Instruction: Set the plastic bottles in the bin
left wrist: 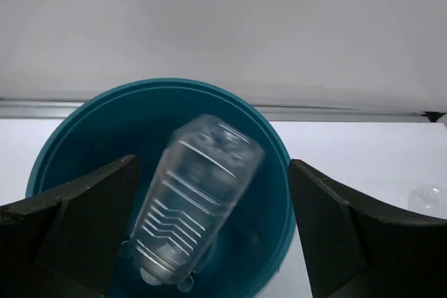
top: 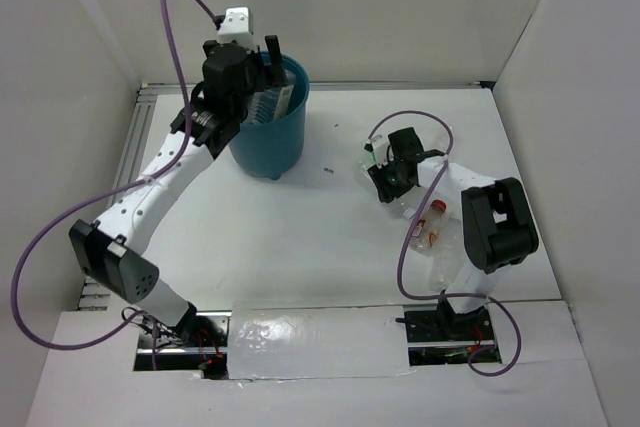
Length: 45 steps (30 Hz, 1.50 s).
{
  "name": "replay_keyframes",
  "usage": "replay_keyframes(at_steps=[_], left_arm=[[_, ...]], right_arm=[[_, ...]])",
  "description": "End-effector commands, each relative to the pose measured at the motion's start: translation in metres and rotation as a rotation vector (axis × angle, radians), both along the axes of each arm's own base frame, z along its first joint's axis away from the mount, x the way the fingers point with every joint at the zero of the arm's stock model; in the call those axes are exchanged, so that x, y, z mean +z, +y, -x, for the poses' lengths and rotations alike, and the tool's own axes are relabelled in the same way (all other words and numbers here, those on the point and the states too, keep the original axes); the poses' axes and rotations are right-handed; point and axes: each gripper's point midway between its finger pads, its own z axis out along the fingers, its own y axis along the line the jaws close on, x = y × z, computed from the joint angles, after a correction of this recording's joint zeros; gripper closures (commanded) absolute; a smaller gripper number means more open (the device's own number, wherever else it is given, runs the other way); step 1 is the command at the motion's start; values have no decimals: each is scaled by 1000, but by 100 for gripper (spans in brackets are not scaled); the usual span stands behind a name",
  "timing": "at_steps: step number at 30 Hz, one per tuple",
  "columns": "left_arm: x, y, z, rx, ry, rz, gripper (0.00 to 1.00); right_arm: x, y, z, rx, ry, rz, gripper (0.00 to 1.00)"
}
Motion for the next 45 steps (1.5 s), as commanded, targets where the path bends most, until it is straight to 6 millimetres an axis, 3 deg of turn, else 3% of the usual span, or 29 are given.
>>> replay_keyframes(at_steps=[1,2,4,5,6,7,8,9,10,11,12,14,15,16,17,18,20,21,22,24,25,26,29,34,35,37,42,43,45], left_arm=[[36,17,26,14,-94,0,0],[26,16,33,-9,-75,-8,0],[30,-6,55,-134,-103,12,0],[9,-15,65,-190,-68,-11,0],[20,-27,90,-274,-107,1,0],[17,-49,110,-413,-116,0,0],[10,-60,125,-489,-121,-4,2],[-26,-71,139,-551,-65,-12,2],[-26,-82,166,-632,-88,0,2],[-36,-92,181,-696,-82,11,2],[-74,-95,191,-709,-5,9,3],[-90,-103,217,-753,24,57,3],[-118,-105,226,-769,75,54,3],[-127,-109,237,-781,96,64,3],[-129,-107,242,-771,94,90,3],[-138,-108,247,-768,113,91,3],[-167,-110,260,-772,171,80,3],[-170,-111,265,-784,174,90,3],[-188,-110,269,-781,204,68,3],[-201,-115,281,-808,229,63,3],[-210,-116,284,-809,246,47,3],[-218,-120,291,-819,266,40,3],[-230,-124,298,-819,291,17,3],[-227,-128,300,-827,262,14,3],[-227,-128,300,-827,262,14,3],[-230,-131,298,-834,249,-15,2],[-221,-158,280,-837,242,-30,0],[-222,-161,273,-828,254,-34,0],[-225,-177,256,-801,303,10,0]], right_arm=[[9,19,-4,82,-1,-47,67],[11,21,-1,105,9,-57,72],[28,28,5,170,10,-89,83],[49,34,-4,197,-30,-109,83],[66,39,-8,223,-58,-125,83],[85,43,-4,274,-70,-145,83],[124,48,-25,296,-160,-167,83],[149,46,-35,295,-218,-168,83],[173,51,-43,310,-268,-192,83],[222,54,-61,322,-393,-208,83],[248,54,-71,317,-463,-228,81],[316,67,-90,318,-649,-306,81],[332,72,-97,321,-693,-333,80],[357,83,-104,336,-774,-370,80],[362,92,-111,326,-786,-404,80],[388,101,-113,342,-845,-437,79],[402,131,-122,389,-884,-513,78],[425,144,-119,409,-915,-574,76],[432,163,-115,448,-913,-624,75],[426,198,-121,492,-859,-733,73],[446,220,-109,543,-883,-785,72],[428,240,-117,559,-838,-811,72],[440,280,-103,614,-851,-870,68],[383,315,-108,639,-731,-861,45],[374,315,-114,620,-725,-841,23],[364,312,-121,581,-714,-809,3],[400,274,-126,509,-775,-793,0],[417,262,-122,491,-804,-789,0],[420,237,-129,428,-805,-765,0]])
